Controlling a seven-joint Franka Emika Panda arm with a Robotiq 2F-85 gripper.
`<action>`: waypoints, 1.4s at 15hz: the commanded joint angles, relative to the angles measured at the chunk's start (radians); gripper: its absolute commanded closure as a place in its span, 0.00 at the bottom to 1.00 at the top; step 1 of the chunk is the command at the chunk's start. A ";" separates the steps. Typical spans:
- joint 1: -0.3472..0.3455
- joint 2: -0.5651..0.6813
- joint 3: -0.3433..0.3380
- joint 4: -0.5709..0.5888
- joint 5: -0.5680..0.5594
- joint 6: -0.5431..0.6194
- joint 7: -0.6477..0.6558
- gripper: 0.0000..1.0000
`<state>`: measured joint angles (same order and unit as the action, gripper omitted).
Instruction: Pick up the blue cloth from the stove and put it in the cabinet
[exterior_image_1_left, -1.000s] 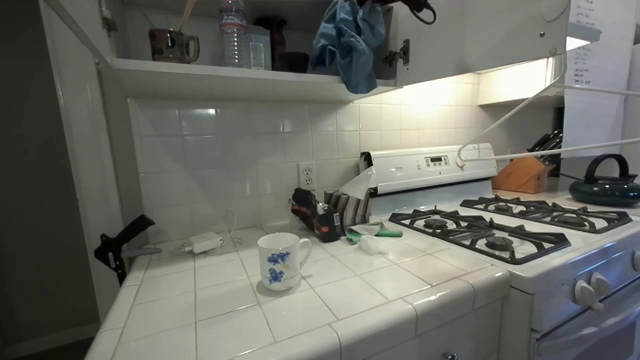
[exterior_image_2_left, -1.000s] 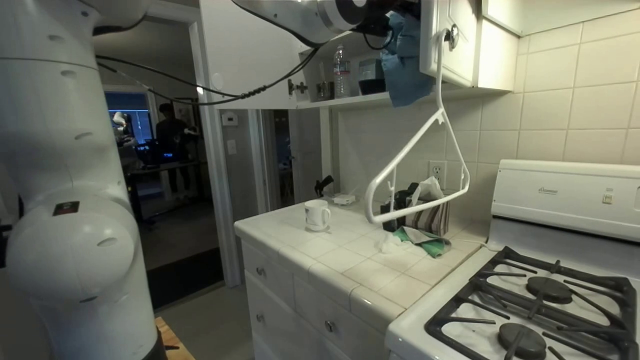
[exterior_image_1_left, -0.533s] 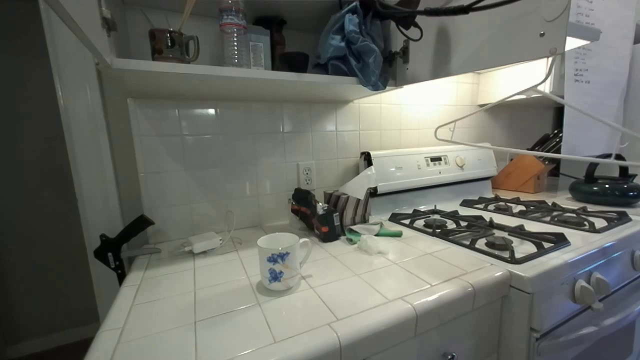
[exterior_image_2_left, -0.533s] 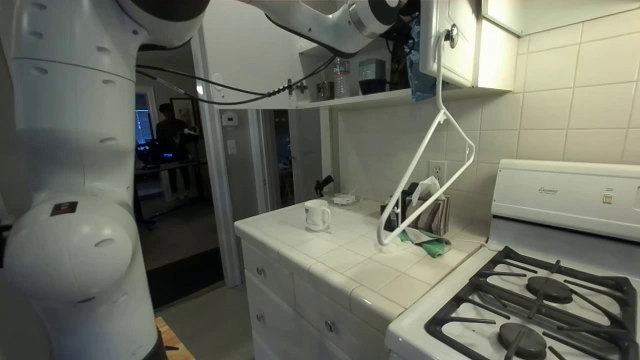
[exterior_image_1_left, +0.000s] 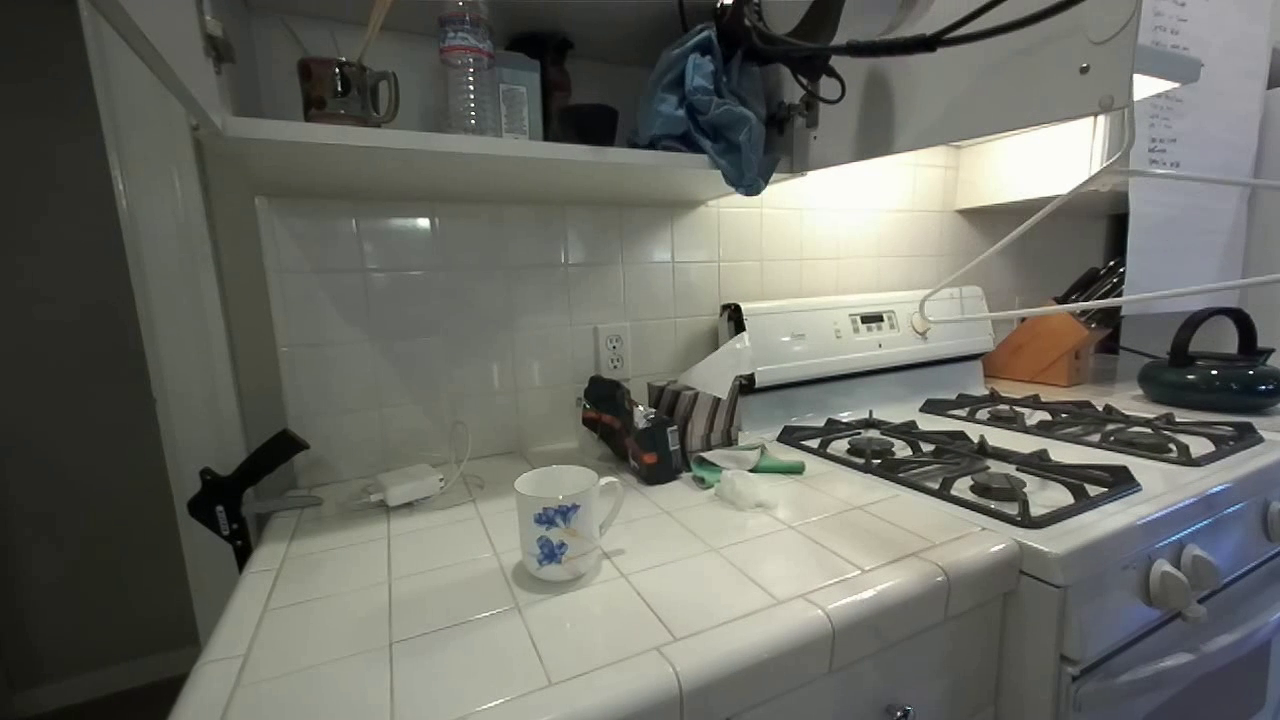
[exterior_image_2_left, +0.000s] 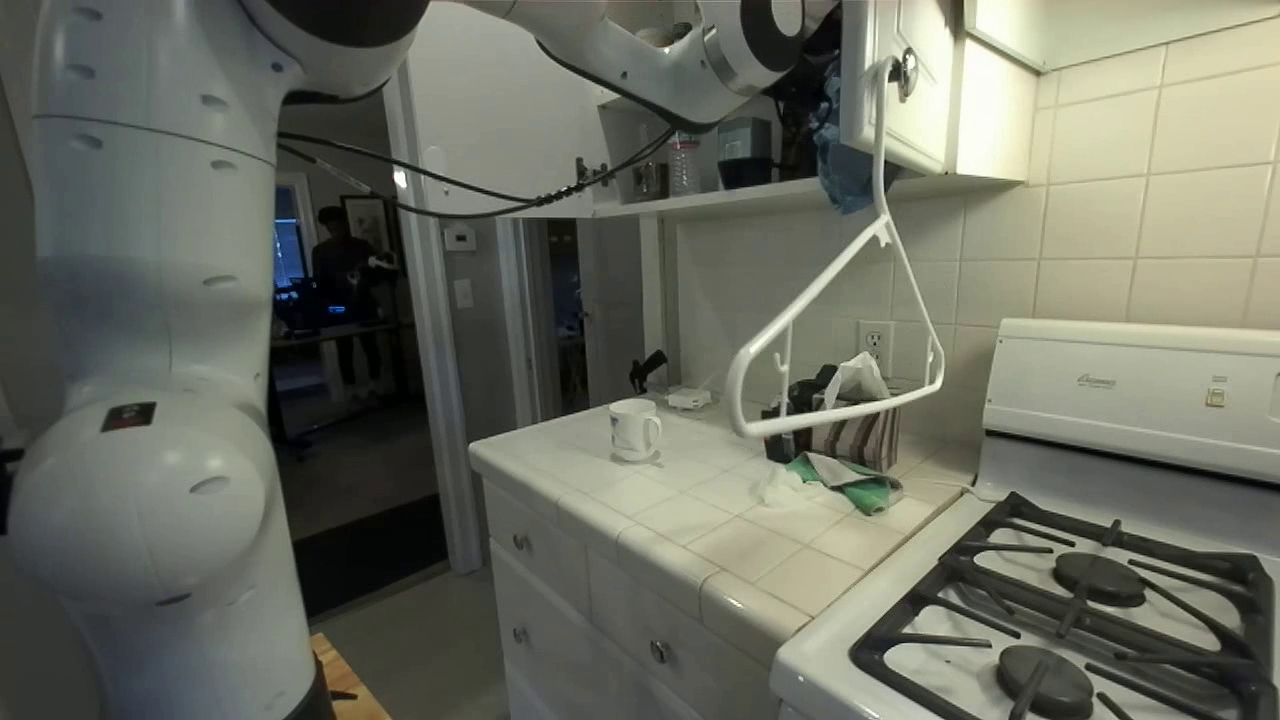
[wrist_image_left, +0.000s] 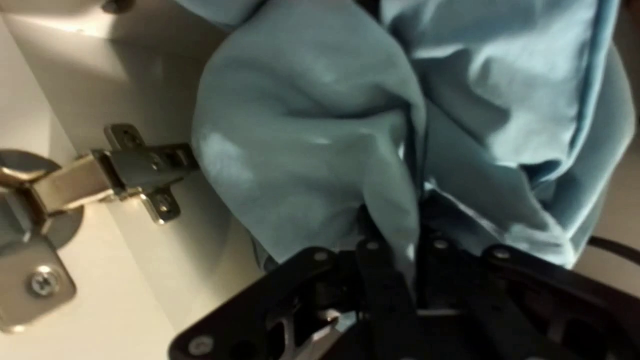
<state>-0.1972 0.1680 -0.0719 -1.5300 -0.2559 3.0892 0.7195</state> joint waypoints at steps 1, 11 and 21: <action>0.004 0.021 -0.024 -0.024 -0.032 0.056 0.006 0.97; 0.151 0.296 -0.152 0.290 -0.070 0.076 0.014 0.97; 0.195 0.508 -0.308 0.680 -0.036 -0.119 0.085 0.97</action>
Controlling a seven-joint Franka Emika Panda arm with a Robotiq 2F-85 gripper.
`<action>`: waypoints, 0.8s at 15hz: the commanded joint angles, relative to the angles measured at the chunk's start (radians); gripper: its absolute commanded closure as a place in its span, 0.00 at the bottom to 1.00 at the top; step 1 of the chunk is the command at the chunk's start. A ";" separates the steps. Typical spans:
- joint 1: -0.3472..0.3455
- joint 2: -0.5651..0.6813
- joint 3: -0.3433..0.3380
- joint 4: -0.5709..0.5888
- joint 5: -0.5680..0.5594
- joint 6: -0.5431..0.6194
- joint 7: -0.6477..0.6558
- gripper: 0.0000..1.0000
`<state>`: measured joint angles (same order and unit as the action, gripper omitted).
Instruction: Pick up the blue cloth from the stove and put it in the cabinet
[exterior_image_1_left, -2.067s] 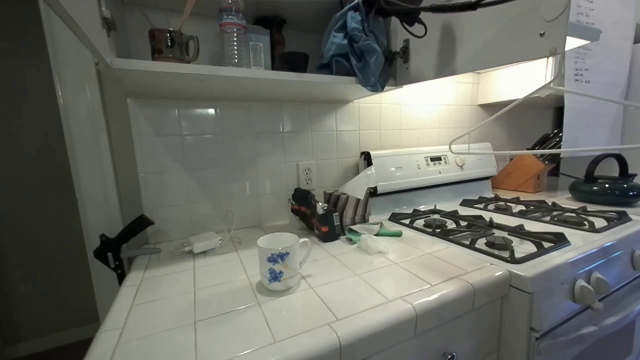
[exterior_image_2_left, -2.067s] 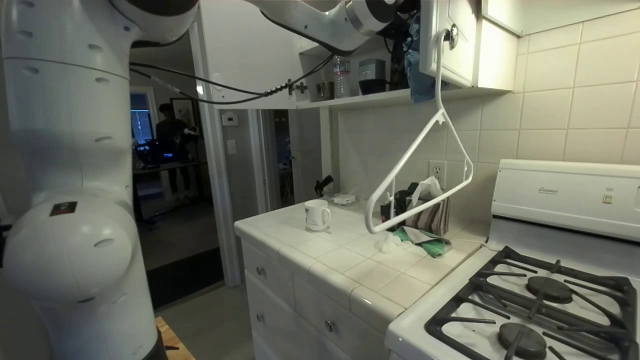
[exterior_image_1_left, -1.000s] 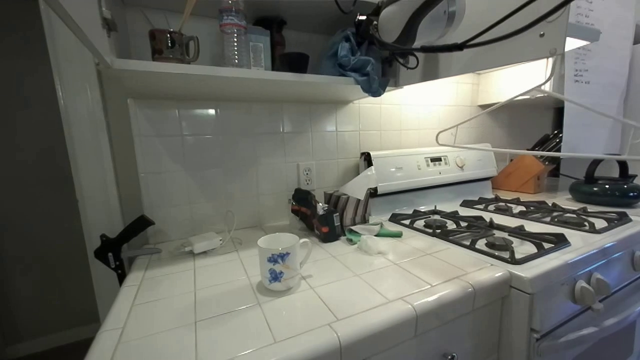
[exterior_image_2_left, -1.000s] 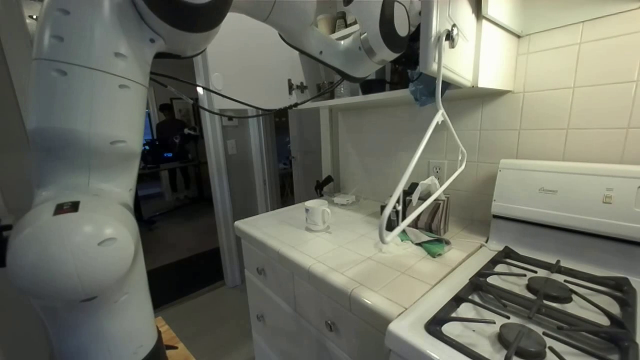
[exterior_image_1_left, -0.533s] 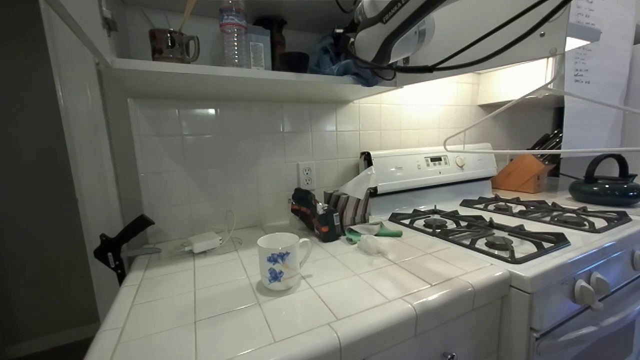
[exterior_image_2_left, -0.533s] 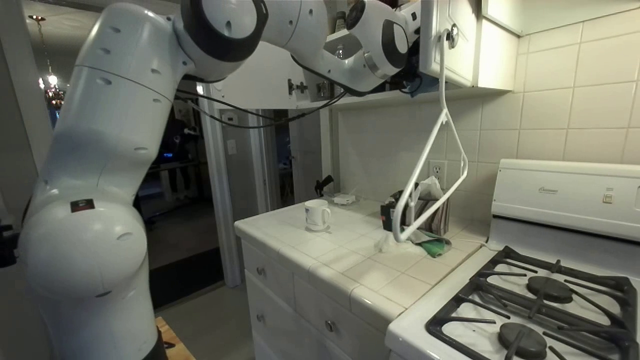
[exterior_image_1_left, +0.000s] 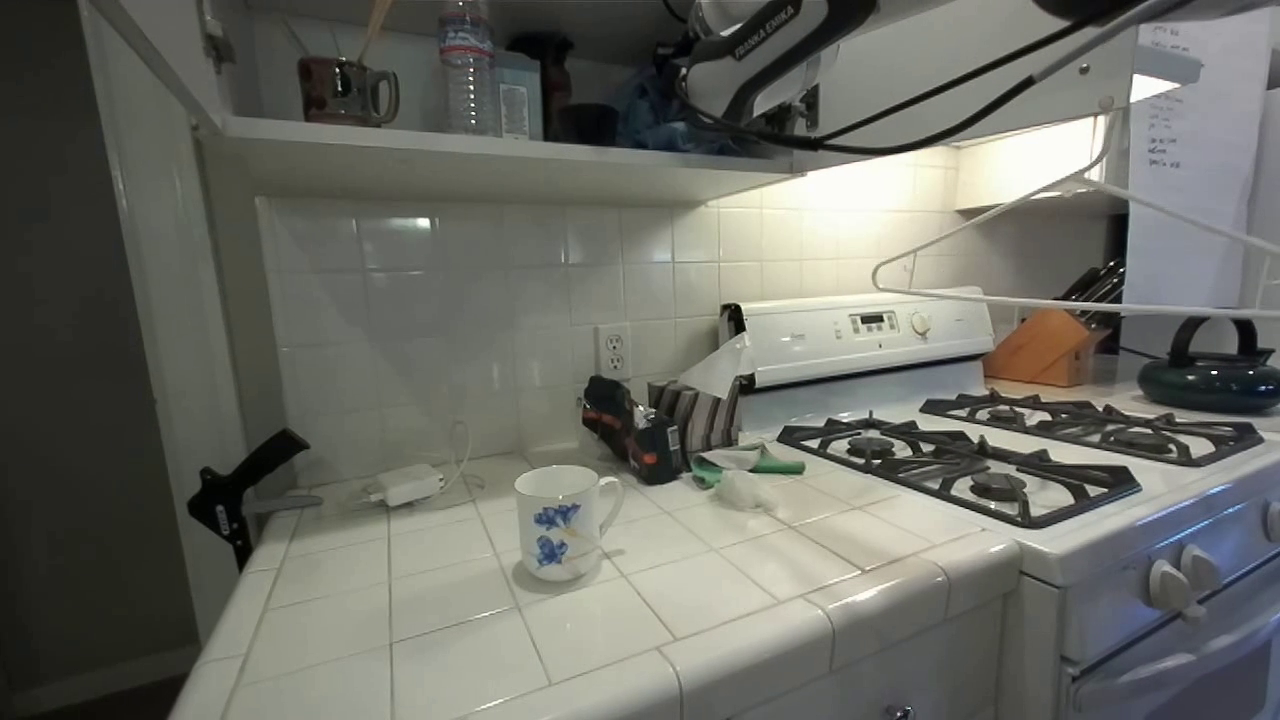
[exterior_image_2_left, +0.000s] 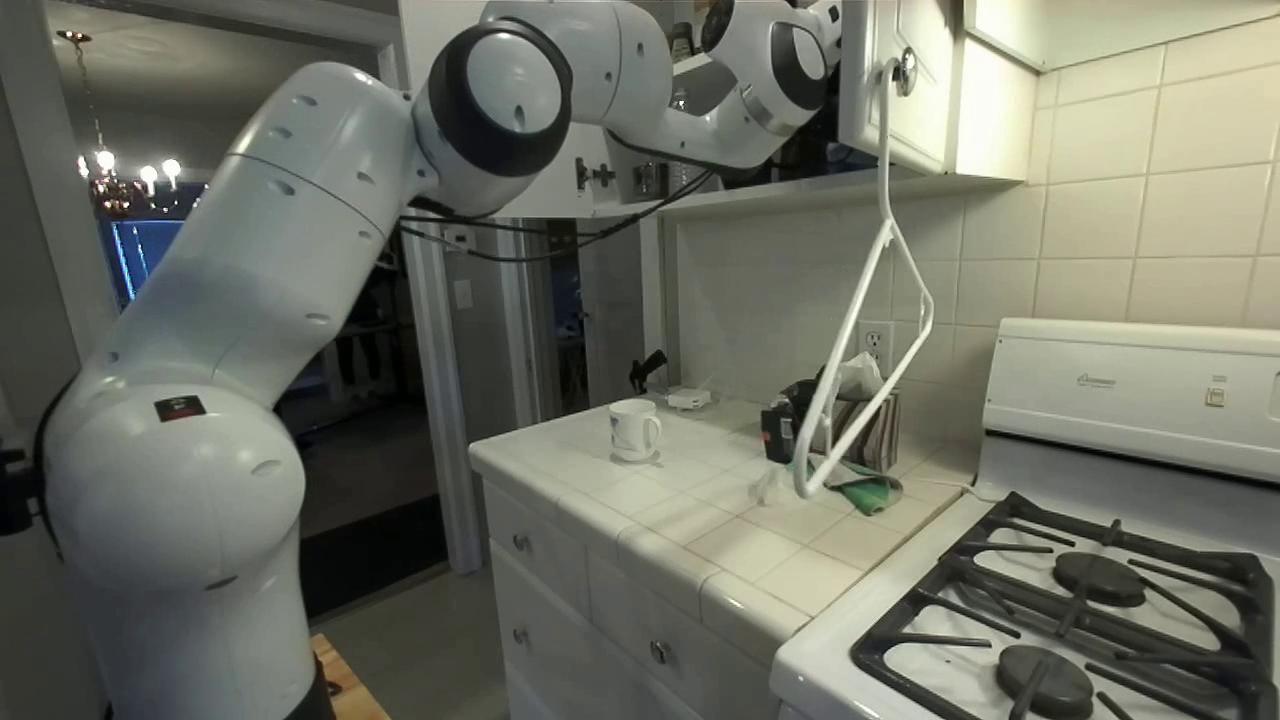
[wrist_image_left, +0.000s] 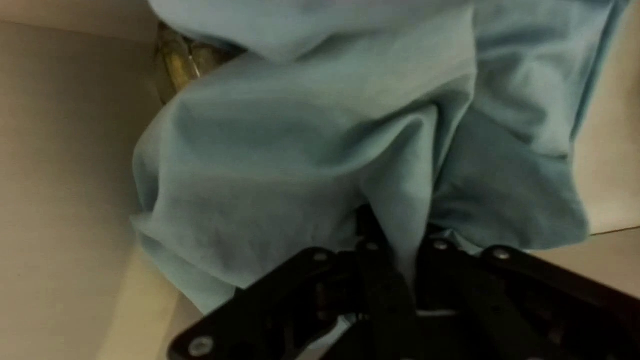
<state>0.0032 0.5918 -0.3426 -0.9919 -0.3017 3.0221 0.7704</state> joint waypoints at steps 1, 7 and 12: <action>-0.007 0.091 -0.041 0.151 0.007 -0.061 0.032 0.95; -0.004 0.055 -0.041 0.082 0.003 0.009 0.033 0.85; 0.002 0.000 -0.088 -0.008 -0.006 0.116 0.066 0.30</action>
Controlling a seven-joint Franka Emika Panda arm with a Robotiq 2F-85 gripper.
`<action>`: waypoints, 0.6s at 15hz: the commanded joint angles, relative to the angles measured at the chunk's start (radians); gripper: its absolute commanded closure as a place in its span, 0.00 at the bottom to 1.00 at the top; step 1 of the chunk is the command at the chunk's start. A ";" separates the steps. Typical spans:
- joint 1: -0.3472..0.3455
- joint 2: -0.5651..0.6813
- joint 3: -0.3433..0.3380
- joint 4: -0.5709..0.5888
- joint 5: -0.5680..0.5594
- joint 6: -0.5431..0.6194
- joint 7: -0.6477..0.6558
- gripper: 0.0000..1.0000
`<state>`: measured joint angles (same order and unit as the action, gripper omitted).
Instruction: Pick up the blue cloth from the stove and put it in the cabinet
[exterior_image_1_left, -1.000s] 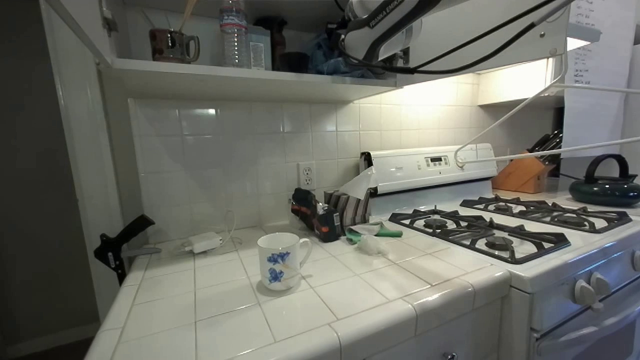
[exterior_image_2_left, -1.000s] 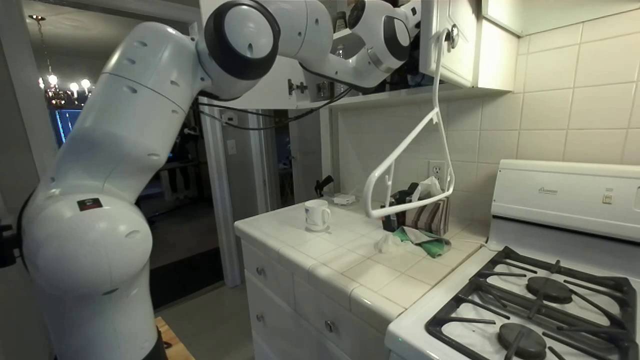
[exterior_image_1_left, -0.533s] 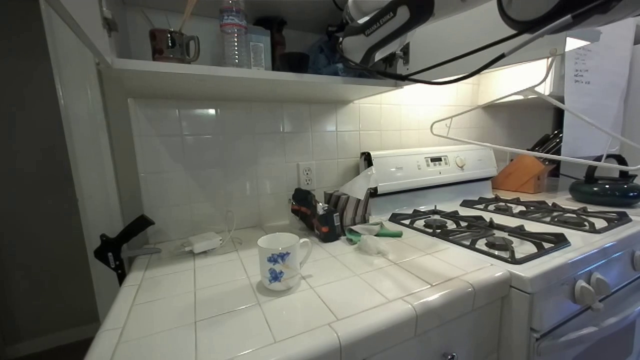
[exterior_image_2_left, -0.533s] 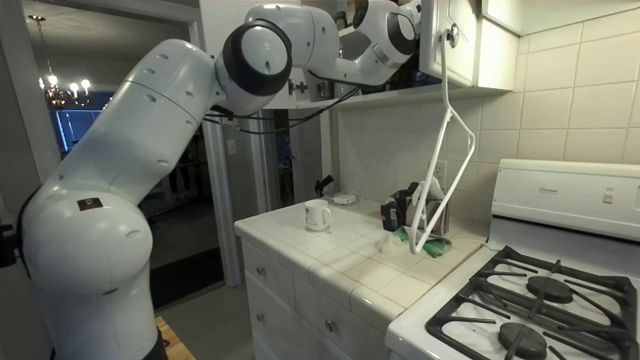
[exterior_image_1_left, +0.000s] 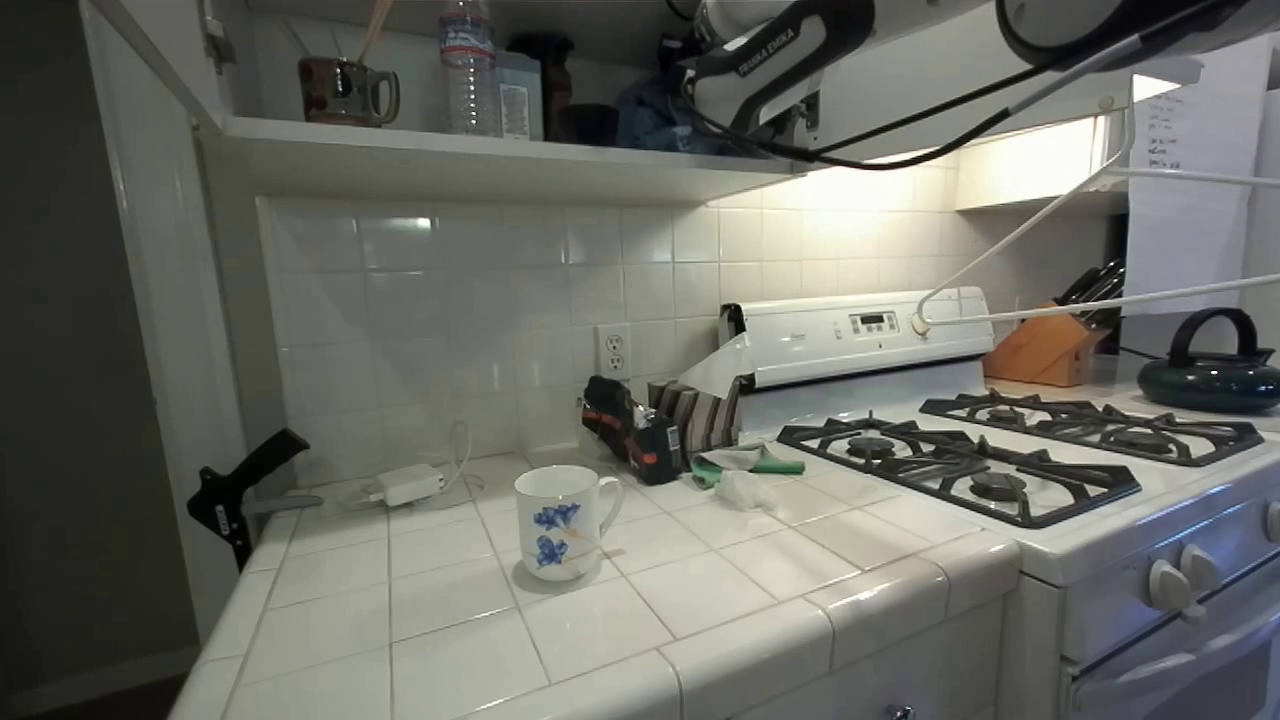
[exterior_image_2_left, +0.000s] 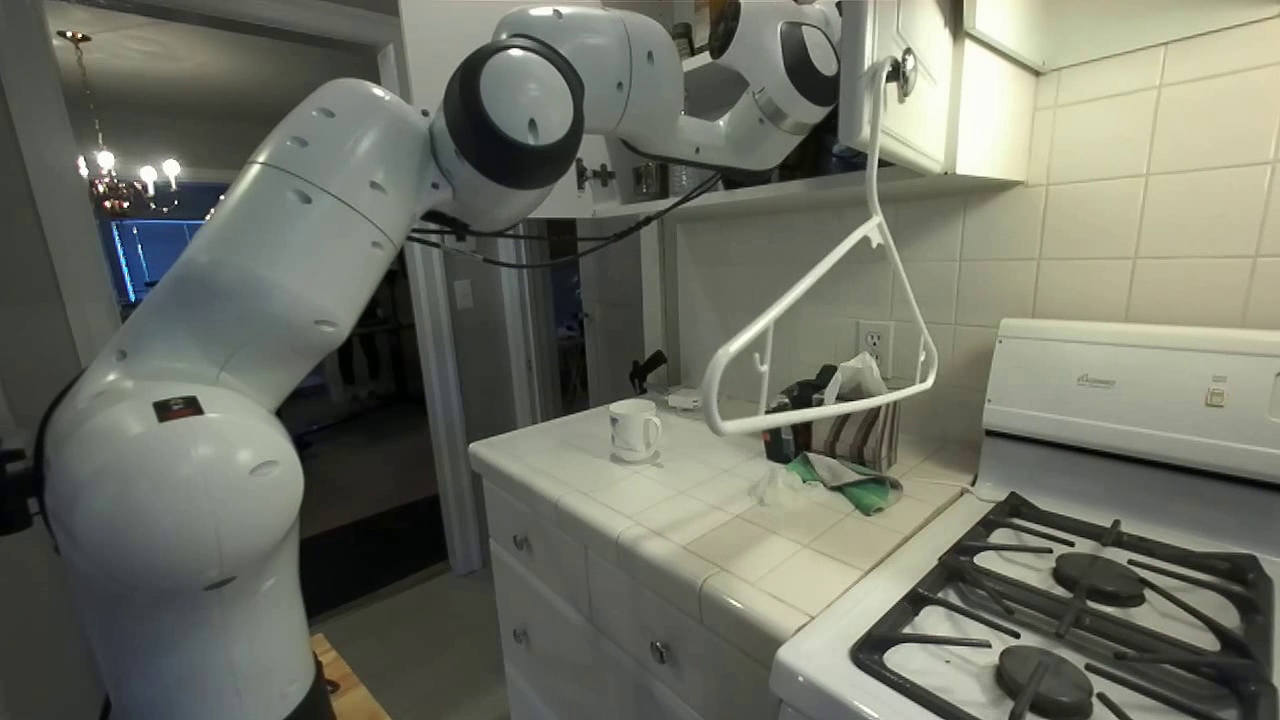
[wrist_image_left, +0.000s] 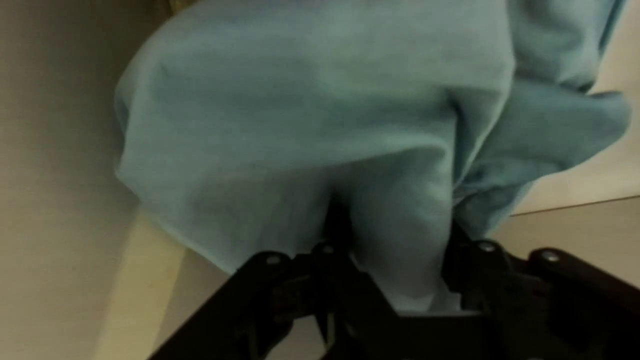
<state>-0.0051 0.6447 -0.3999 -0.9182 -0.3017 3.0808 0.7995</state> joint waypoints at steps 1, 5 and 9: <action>0.013 -0.066 -0.038 -0.103 -0.007 0.074 0.039 0.22; 0.025 -0.182 -0.023 -0.299 -0.031 0.158 0.014 0.00; -0.014 -0.305 0.082 -0.471 -0.075 0.227 -0.017 0.00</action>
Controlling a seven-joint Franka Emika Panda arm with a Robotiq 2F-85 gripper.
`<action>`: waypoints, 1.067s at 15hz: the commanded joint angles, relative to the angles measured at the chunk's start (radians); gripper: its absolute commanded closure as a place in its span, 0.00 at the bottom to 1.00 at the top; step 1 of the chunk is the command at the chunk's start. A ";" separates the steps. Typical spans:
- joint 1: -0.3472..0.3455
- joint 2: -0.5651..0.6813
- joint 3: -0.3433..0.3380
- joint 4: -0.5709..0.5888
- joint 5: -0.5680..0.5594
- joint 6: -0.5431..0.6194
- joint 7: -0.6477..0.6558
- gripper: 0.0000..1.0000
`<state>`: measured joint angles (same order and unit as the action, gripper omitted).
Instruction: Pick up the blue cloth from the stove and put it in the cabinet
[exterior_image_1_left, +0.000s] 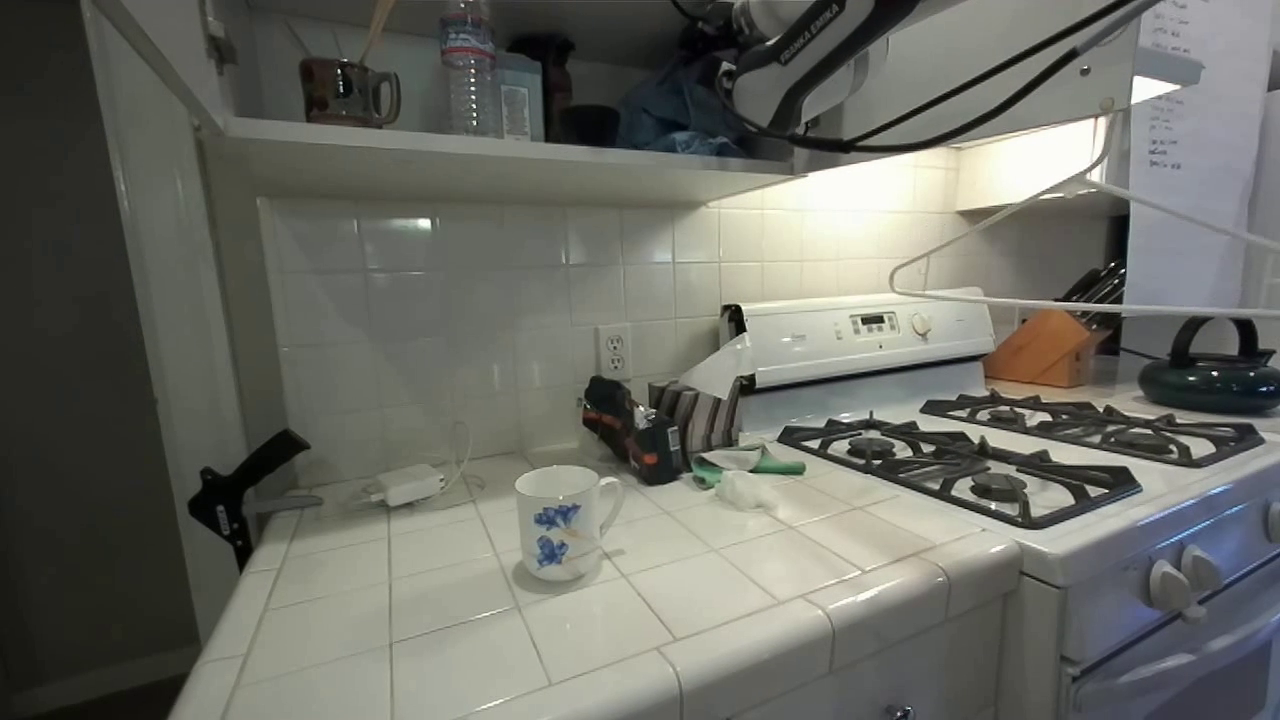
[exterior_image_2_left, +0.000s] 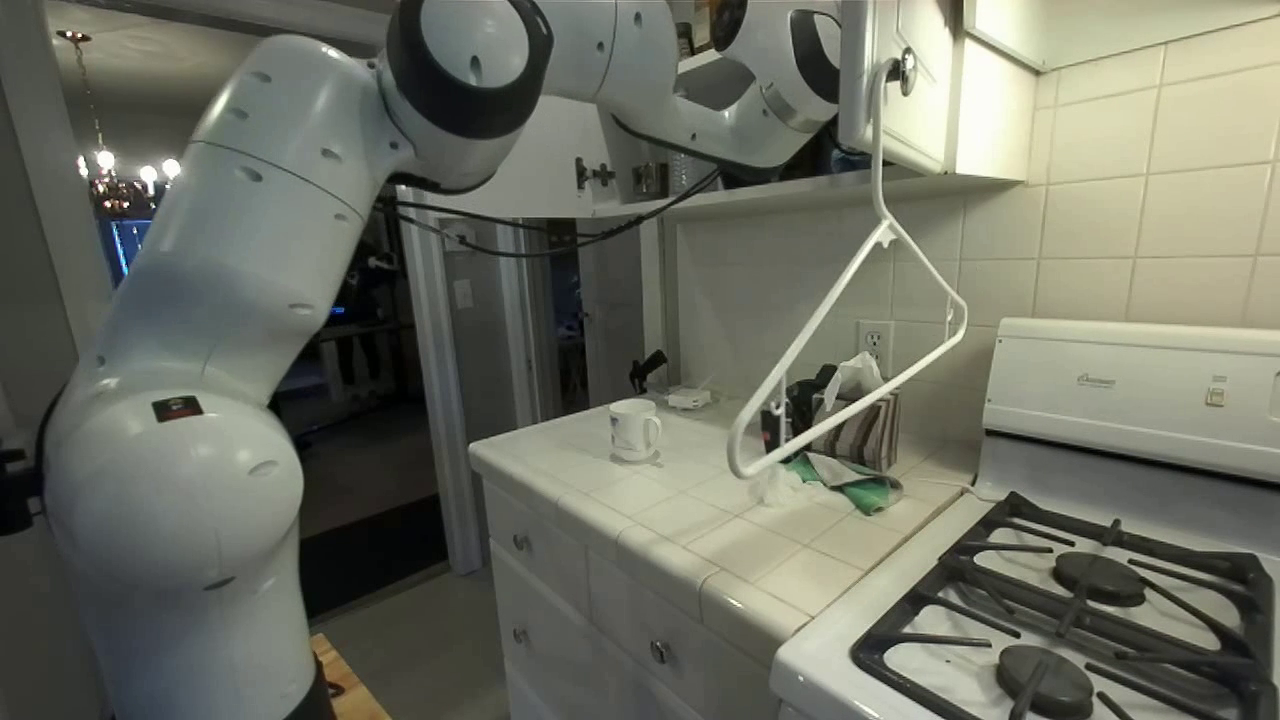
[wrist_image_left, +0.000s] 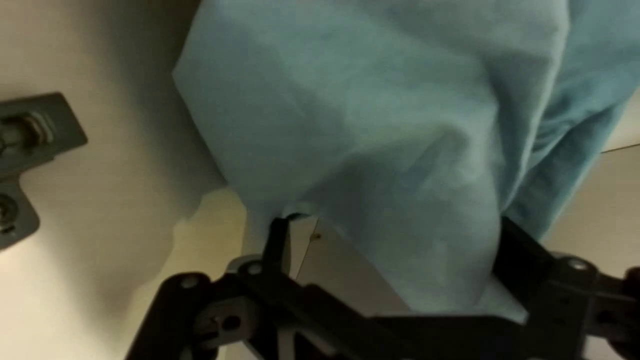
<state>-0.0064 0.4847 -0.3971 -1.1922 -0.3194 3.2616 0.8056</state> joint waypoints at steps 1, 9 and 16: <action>-0.033 -0.180 0.119 -0.241 -0.079 0.057 -0.028 0.00; -0.079 -0.486 0.155 -0.595 -0.196 0.025 -0.004 0.00; 0.085 -0.766 0.128 -0.959 -0.172 -0.129 -0.173 0.00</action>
<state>-0.0321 -0.1162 -0.2174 -1.9541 -0.5259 3.1959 0.7374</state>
